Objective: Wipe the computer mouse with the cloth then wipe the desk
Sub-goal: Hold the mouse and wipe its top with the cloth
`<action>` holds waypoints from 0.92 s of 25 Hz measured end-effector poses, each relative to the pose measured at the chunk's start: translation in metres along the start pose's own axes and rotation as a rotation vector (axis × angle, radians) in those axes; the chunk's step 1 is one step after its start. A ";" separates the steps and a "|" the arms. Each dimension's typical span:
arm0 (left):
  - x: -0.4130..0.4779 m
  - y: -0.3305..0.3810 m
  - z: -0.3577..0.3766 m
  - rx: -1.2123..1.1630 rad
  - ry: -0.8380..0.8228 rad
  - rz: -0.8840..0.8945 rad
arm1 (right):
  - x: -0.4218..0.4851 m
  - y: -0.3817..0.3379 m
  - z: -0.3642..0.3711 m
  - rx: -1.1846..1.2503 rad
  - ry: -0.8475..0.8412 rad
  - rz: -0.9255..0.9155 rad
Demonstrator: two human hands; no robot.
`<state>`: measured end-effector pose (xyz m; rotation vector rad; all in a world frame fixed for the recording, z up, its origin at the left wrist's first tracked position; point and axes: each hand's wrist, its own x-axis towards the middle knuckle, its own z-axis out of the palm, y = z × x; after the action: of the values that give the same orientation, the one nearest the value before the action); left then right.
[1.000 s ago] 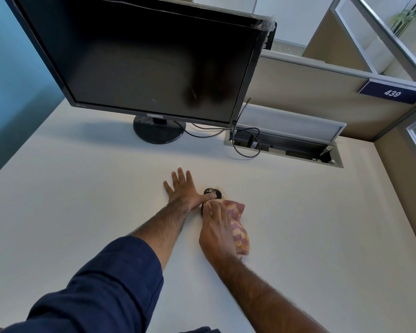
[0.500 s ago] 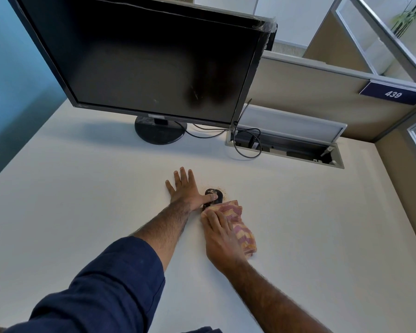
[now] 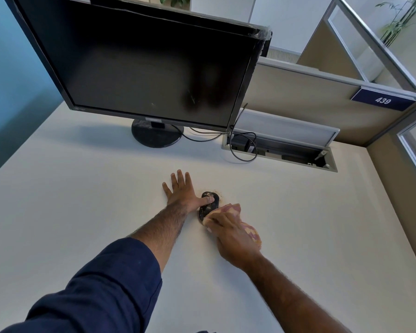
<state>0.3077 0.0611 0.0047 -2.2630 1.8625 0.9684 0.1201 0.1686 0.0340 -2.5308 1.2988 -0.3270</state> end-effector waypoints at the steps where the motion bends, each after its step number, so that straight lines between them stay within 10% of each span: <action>1: 0.000 0.000 0.000 -0.003 -0.001 0.000 | 0.001 0.003 -0.003 0.058 0.064 0.067; 5: 0.000 -0.001 0.002 -0.007 0.006 0.000 | 0.009 0.015 -0.002 0.225 0.300 0.361; 23: -0.001 -0.001 0.003 -0.015 0.006 -0.005 | -0.017 0.003 0.022 -0.126 0.013 0.008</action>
<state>0.3071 0.0632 0.0028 -2.2801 1.8569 0.9790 0.1154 0.1846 0.0113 -2.6305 1.3747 -0.2682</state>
